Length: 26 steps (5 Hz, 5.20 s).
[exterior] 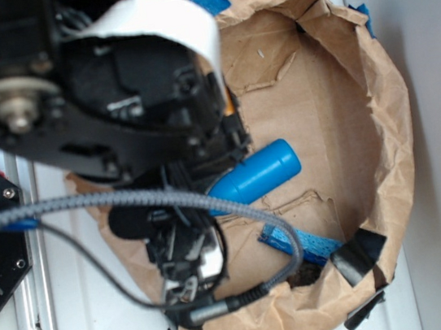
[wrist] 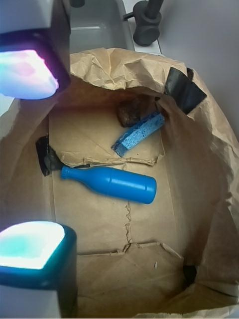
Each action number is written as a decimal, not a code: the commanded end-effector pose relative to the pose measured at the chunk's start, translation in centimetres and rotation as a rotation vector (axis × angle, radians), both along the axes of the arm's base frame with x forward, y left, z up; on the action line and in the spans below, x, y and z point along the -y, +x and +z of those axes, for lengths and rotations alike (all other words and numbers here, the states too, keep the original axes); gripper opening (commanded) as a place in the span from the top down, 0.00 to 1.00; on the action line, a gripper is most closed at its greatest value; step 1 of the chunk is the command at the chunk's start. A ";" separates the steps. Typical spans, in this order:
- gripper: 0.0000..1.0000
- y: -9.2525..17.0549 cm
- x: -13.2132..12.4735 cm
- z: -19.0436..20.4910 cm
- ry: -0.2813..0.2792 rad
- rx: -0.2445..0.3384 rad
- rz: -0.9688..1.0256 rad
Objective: Grab the blue bottle.
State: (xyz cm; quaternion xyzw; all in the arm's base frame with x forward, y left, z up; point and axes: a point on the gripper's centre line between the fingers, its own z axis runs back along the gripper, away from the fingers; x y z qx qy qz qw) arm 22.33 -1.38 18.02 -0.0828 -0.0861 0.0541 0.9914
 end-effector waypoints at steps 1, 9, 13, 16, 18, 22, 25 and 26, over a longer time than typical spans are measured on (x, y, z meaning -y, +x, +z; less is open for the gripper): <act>0.00 0.4 -0.6 0.8 0.005 0.026 0.023; 0.00 4.8 -4.4 -8.9 -0.031 -0.025 0.282; 0.00 7.1 -2.3 -9.7 -0.072 -0.019 0.258; 0.00 7.4 -2.0 -10.3 -0.020 0.011 0.275; 0.00 8.0 -2.8 -11.0 -0.001 0.004 0.291; 0.00 8.4 -3.2 -12.6 -0.001 -0.029 0.285; 0.00 8.7 -3.6 -13.8 0.008 -0.075 0.314; 0.00 8.6 -3.5 -13.8 0.009 -0.074 0.310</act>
